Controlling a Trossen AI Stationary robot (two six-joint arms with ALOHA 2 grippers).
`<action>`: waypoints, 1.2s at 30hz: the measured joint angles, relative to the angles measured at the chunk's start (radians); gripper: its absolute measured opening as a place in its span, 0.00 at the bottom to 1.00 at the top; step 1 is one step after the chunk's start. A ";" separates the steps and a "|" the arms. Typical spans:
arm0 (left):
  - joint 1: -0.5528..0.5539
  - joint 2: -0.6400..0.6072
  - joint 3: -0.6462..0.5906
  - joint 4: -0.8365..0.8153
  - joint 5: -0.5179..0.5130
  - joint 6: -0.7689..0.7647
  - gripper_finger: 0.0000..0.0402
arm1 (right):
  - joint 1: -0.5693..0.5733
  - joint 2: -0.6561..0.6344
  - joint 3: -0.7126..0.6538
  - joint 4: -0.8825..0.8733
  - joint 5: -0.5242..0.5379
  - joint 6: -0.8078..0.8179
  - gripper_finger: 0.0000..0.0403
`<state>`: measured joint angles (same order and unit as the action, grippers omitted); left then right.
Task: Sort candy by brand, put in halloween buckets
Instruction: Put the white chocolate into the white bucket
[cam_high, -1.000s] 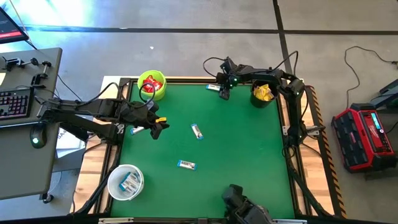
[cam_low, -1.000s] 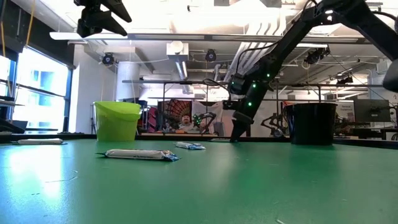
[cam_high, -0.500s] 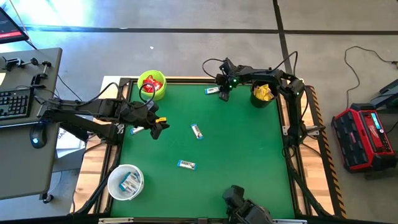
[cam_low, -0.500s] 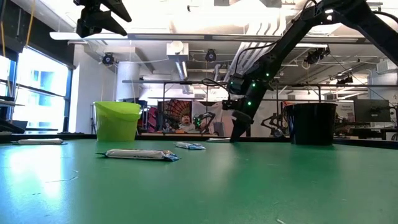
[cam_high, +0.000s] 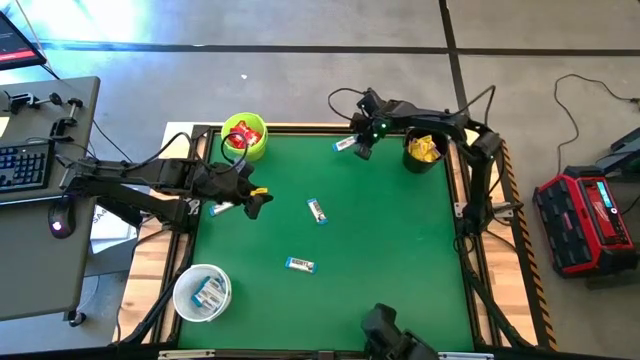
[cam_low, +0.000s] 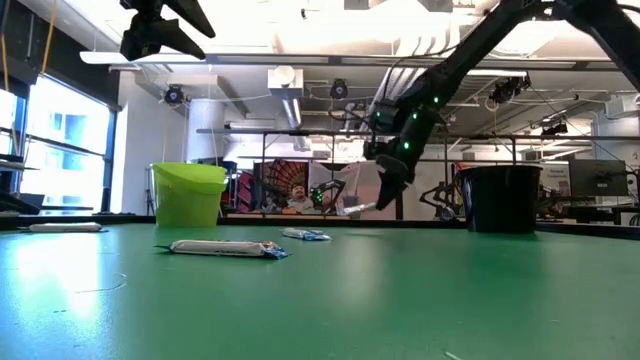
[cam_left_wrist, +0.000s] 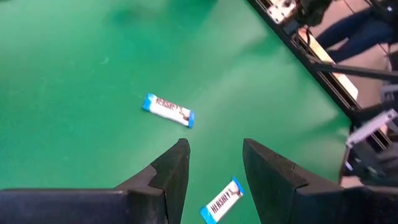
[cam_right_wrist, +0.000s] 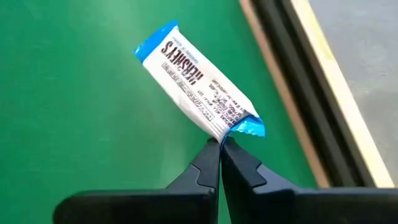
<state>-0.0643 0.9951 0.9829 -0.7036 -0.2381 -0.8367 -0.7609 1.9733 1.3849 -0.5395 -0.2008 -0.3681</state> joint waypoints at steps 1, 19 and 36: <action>0.001 0.000 0.000 0.001 -0.011 -0.002 0.35 | 0.007 -0.011 0.000 -0.009 -0.003 0.007 0.00; 0.039 0.005 0.000 0.024 -0.031 -0.020 0.35 | 0.173 -0.149 0.002 -0.036 -0.048 0.153 0.00; 0.100 0.159 0.000 0.217 0.023 0.007 0.43 | 0.335 -0.299 0.003 0.038 -0.052 0.282 0.00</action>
<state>0.0354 1.1539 0.9829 -0.4869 -0.2153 -0.8294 -0.4260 1.6740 1.3876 -0.5012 -0.2523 -0.0856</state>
